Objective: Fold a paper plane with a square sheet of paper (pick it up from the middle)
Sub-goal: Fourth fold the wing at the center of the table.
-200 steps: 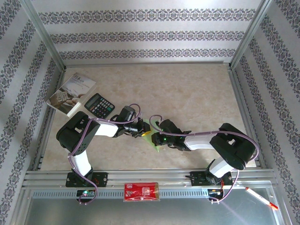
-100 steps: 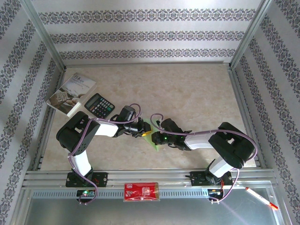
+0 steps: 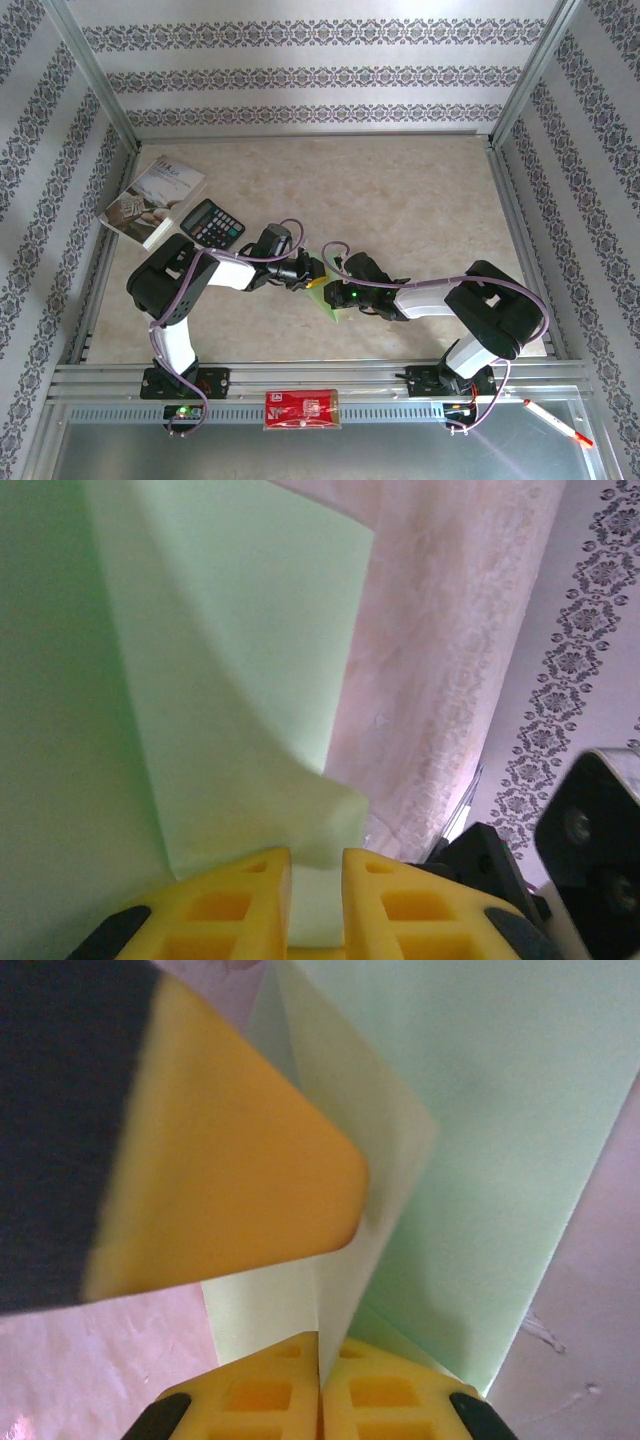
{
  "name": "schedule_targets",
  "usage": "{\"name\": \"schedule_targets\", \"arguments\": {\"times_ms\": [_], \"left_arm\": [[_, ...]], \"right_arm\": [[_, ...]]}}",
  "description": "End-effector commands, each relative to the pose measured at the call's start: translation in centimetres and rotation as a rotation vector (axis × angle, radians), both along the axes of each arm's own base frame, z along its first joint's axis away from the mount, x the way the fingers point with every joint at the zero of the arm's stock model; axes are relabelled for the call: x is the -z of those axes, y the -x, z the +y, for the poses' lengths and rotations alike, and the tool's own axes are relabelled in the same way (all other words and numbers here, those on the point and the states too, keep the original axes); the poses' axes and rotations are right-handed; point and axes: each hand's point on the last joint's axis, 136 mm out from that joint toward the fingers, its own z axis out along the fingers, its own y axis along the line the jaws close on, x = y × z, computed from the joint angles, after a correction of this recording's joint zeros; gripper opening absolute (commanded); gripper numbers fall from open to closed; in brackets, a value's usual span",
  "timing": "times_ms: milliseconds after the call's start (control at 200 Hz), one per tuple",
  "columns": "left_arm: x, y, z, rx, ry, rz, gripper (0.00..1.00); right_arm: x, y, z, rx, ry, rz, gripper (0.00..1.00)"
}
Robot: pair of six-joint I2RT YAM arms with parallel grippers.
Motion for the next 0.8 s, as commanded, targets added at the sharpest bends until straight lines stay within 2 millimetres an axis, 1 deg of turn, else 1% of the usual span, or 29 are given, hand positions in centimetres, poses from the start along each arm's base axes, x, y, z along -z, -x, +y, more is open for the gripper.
{"name": "schedule_targets", "arguments": {"times_ms": [0,140,530,794], "left_arm": [[-0.3,-0.9,-0.4,0.004,0.013,-0.031,0.20],[0.2,-1.0,-0.1,0.001,-0.014,-0.027,0.20],[3.2,0.0,1.9,0.036,-0.184,0.001,0.20],[4.1,0.4,2.6,0.060,-0.245,0.004,0.20]], "right_arm": [[2.0,1.0,-1.6,0.010,0.056,0.059,0.08],[2.0,1.0,-1.6,0.010,0.056,0.063,0.08],[1.5,1.0,-1.7,0.007,0.037,0.064,0.14],[1.0,0.8,-1.7,0.012,0.021,0.062,0.15]]}}
